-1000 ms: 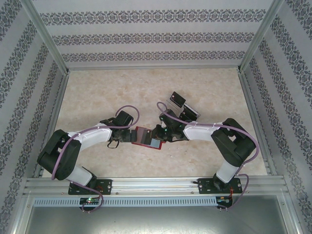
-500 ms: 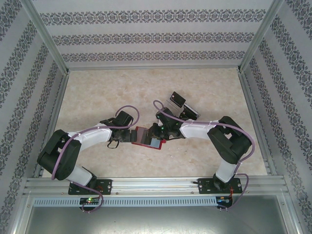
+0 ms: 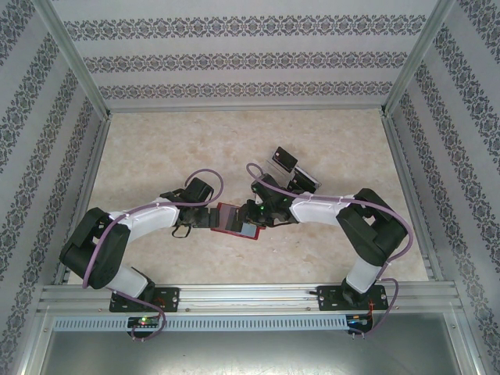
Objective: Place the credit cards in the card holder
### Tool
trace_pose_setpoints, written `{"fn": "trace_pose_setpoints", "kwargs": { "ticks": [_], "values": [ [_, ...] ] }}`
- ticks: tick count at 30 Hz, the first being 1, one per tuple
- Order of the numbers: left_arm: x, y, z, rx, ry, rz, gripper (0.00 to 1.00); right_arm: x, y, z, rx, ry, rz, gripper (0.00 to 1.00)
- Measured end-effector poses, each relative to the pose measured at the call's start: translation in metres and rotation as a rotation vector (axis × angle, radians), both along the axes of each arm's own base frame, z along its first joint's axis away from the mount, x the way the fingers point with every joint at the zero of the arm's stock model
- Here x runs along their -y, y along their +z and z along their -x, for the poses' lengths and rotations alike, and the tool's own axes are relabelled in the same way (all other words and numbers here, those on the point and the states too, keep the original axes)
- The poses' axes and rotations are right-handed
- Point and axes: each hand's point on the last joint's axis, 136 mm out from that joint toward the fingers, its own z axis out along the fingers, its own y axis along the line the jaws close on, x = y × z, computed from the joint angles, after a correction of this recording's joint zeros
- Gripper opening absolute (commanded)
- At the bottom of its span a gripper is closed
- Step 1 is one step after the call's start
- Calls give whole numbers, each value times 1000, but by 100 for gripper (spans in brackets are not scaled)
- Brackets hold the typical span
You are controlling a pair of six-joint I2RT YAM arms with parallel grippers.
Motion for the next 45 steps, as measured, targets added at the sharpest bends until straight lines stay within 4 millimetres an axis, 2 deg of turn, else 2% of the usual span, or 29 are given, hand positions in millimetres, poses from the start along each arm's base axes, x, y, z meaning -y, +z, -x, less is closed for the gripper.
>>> {"fn": "trace_pose_setpoints", "kwargs": {
  "ticks": [9, 16, 24, 34, 45],
  "values": [
    [0, 0, 0, 1, 0, 1, 98, -1, -2, -1, -8, 1, 9, 33],
    [0, -1, 0, 3, 0, 1, 98, -14, 3, -4, 3, 22, 2, 33],
    [0, -1, 0, 4, 1, 2, 98, -18, -1, -4, -1, 40, 14, 34],
    [0, -1, 0, 4, 1, 2, 97, -6, 6, 1, 13, 34, 51, 41],
    [0, -1, 0, 5, 0, 2, 97, -1, 4, 4, 7, 40, 74, 42]
  ]
}}
